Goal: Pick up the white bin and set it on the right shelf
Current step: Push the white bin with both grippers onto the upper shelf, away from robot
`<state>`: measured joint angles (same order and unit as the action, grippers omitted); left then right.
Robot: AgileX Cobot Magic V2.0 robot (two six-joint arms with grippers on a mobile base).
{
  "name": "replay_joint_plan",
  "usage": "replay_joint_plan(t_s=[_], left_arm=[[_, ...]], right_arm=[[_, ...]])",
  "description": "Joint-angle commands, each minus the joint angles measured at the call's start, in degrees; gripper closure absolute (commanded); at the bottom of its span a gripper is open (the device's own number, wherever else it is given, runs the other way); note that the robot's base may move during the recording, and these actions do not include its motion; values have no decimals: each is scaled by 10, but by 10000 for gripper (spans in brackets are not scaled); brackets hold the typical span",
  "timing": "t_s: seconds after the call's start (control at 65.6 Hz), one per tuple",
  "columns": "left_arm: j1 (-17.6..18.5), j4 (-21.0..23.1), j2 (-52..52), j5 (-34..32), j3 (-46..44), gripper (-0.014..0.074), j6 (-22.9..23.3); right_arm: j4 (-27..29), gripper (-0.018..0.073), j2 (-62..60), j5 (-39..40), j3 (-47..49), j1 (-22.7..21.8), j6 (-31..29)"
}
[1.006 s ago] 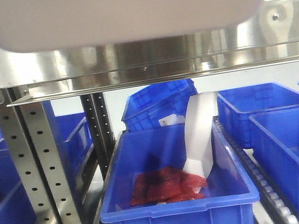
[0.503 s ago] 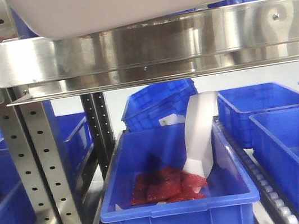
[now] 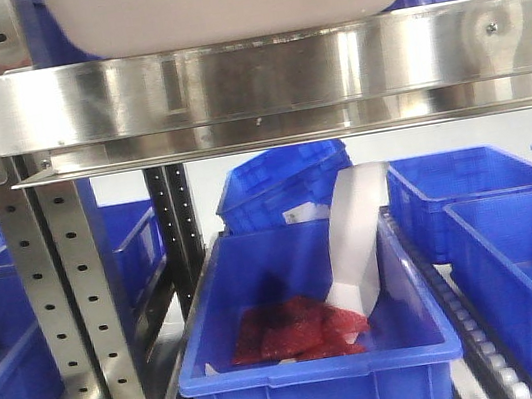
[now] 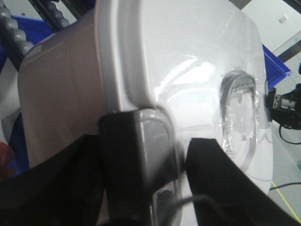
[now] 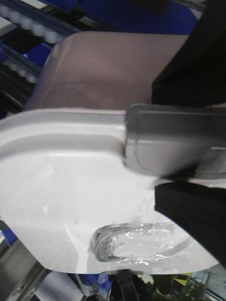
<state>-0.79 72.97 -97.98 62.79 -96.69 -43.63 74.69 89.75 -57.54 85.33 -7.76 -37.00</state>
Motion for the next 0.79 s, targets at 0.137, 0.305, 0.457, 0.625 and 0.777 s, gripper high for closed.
replay_joint_plan(t_s=[0.137,0.305,0.457,0.625,0.777], left_arm=[[40,76,-3,-29,-57,343,-6],[49,76,-14,-70,-59,343,-17],[49,63,-16,-100,-59,343,-17],[49,48,-16,-137,-59,343,-17],[49,37,-20,-140,-58,316,-17]], right_arm=[[121,132,-16,15,23,6,-47],[122,132,-4,34,23,6,-71],[122,132,10,37,23,6,-71],[122,132,30,46,23,6,-71],[122,128,47,50,23,6,-81]])
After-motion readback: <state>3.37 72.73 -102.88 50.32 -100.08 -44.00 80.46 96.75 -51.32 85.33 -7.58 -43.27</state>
